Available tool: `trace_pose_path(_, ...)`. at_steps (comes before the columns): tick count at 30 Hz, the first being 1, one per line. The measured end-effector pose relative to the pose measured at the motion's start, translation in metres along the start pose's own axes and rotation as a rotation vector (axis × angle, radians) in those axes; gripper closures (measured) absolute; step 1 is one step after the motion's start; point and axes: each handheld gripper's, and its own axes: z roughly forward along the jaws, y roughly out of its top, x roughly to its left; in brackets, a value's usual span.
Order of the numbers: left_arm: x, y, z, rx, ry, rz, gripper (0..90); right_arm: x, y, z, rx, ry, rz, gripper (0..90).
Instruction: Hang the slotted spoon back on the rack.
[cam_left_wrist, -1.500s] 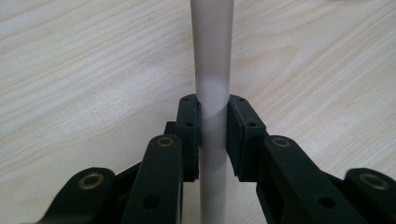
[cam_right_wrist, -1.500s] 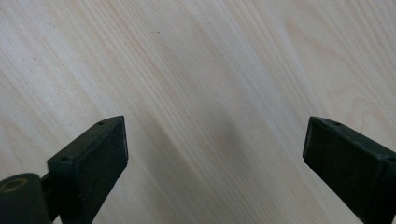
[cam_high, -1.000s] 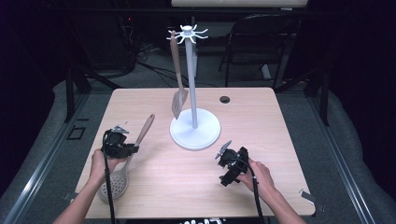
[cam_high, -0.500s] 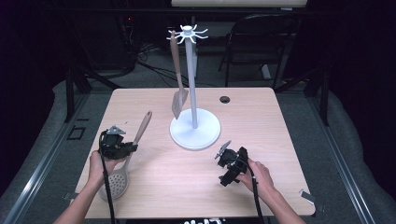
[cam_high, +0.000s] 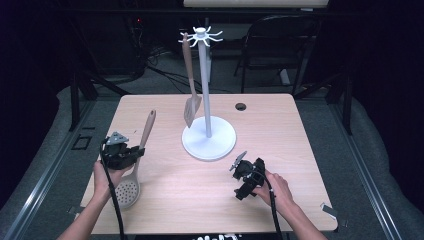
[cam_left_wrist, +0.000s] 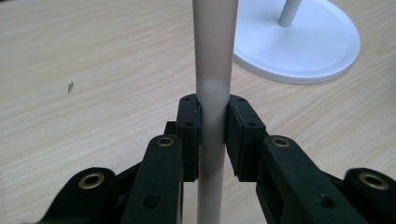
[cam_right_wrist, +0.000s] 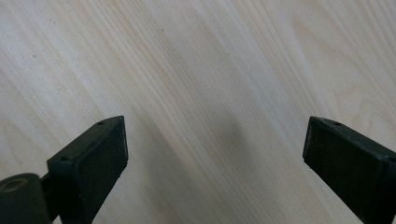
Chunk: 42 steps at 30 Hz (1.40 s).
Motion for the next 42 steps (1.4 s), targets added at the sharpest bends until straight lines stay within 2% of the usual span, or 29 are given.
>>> trace_pose_path(4, -0.007, 0.001, -0.006, -0.049, 0.024, 0.027, 76.3, 0.000, -0.001, -0.004, 0.011, -0.016, -0.008, 6.2)
trace_pose_path(11, -0.009, 0.004, -0.016, -0.131, 0.042, 0.025, 76.3, 0.000, 0.000, -0.002, -0.001, -0.007, 0.001, 6.2)
trace_pose_path(15, -0.013, 0.004, -0.023, -0.196, 0.081, 0.027, 76.3, 0.001, 0.000, -0.002, -0.001, -0.008, -0.003, 6.2)
trace_pose_path(16, -0.013, 0.004, -0.023, -0.196, 0.081, 0.027, 76.3, 0.001, 0.000, -0.002, -0.001, -0.008, -0.003, 6.2)
trace_pose_path(17, -0.014, 0.005, -0.026, -0.220, 0.089, 0.027, 76.3, 0.001, 0.001, -0.002, 0.005, -0.015, -0.008, 6.2)
trace_pose_path(20, -0.018, 0.007, -0.031, -0.251, 0.098, 0.036, 76.3, 0.000, 0.000, -0.002, 0.000, -0.011, 0.001, 6.2)
trace_pose_path(26, -0.028, 0.012, -0.041, -0.382, 0.089, 0.064, 76.4, 0.001, 0.000, -0.003, 0.000, -0.013, 0.001, 6.3)
trace_pose_path(28, -0.031, 0.016, -0.042, -0.394, 0.081, 0.077, 76.4, 0.000, 0.000, -0.003, 0.012, -0.015, -0.004, 6.3)
trace_pose_path(31, -0.036, 0.024, -0.042, -0.401, 0.071, 0.095, 76.4, 0.000, -0.002, 0.000, -0.013, -0.004, 0.019, 6.3)
trace_pose_path(32, -0.037, 0.026, -0.042, -0.402, 0.068, 0.104, 76.4, -0.001, -0.001, -0.002, 0.010, -0.017, -0.001, 6.3)
trace_pose_path(35, -0.041, 0.031, -0.040, -0.417, 0.059, 0.117, 76.4, -0.001, -0.001, -0.001, 0.005, -0.007, 0.006, 6.3)
trace_pose_path(42, -0.048, 0.039, -0.034, -0.401, 0.025, 0.136, 76.3, -0.002, -0.002, -0.002, 0.005, -0.010, 0.006, 6.3)
